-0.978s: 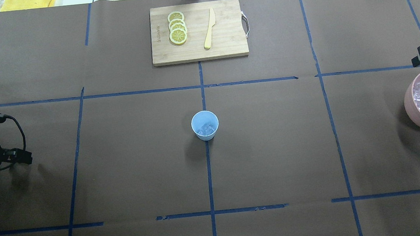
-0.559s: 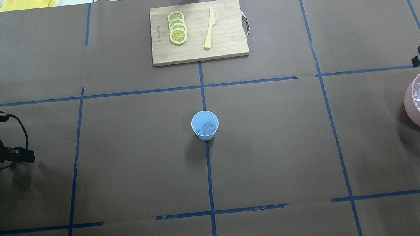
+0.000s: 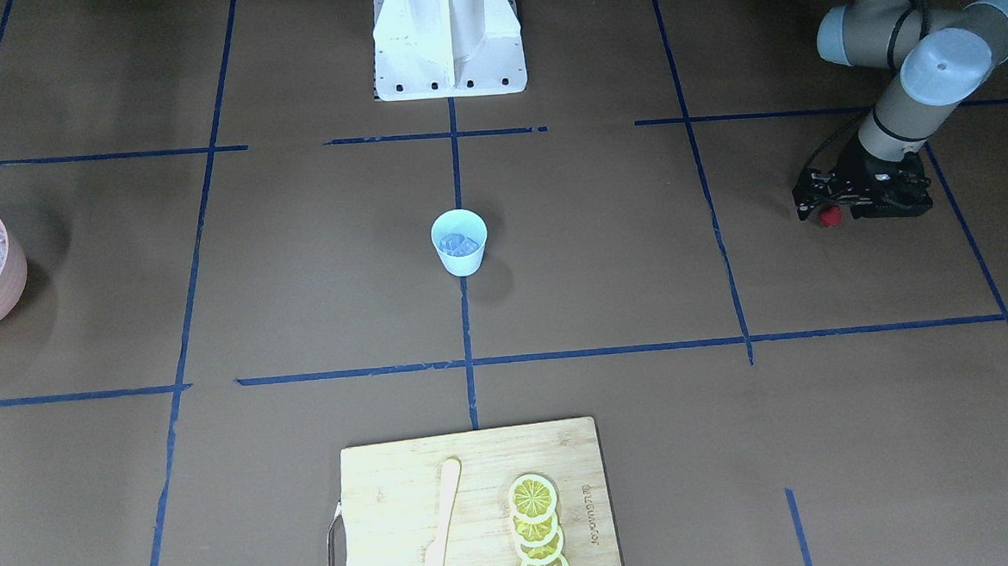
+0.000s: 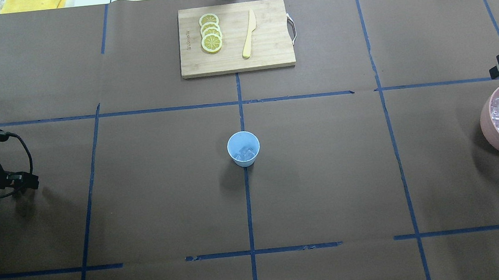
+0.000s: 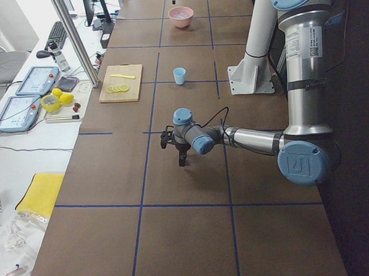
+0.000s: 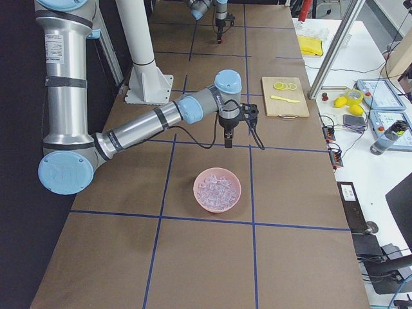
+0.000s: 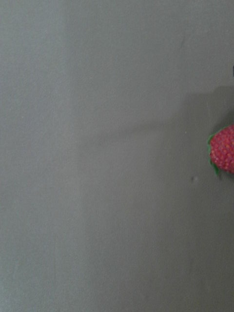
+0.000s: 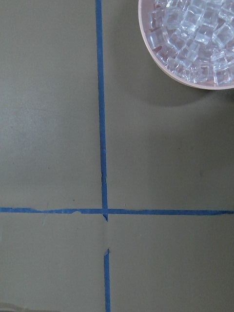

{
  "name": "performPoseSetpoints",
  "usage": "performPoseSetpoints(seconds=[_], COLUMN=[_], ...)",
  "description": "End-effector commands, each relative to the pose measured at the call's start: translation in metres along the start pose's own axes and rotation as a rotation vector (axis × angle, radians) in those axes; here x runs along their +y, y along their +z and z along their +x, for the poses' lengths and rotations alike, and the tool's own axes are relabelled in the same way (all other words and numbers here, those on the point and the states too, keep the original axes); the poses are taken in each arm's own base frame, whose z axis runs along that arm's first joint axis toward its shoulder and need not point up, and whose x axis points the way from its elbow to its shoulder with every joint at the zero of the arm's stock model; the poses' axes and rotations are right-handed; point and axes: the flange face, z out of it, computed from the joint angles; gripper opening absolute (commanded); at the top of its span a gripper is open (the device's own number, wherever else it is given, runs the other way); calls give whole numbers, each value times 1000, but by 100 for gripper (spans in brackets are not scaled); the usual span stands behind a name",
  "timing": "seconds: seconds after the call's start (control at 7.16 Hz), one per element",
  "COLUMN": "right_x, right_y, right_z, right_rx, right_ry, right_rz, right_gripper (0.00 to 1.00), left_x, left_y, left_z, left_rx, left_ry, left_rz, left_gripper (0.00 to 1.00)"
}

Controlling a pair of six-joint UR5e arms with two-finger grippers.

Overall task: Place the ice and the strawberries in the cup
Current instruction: 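Close the left gripper on the red strawberry and lift it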

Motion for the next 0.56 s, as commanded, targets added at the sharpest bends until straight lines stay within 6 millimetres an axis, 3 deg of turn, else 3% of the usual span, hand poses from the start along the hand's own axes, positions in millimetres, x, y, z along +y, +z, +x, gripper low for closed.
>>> performPoseSetpoints(seconds=[0.0, 0.42], right_x=[0, 0], right_y=[-1, -3], right_z=[-1, -2], right_rx=[-1, -4], right_ry=[-3, -4], right_rz=[2, 5], right_gripper=[99, 99], left_x=[-1, 1], left_y=[-1, -3], left_z=[-1, -3], left_rx=[-5, -6], left_ry=[2, 1], left_rz=[17, 16], left_gripper=[82, 9])
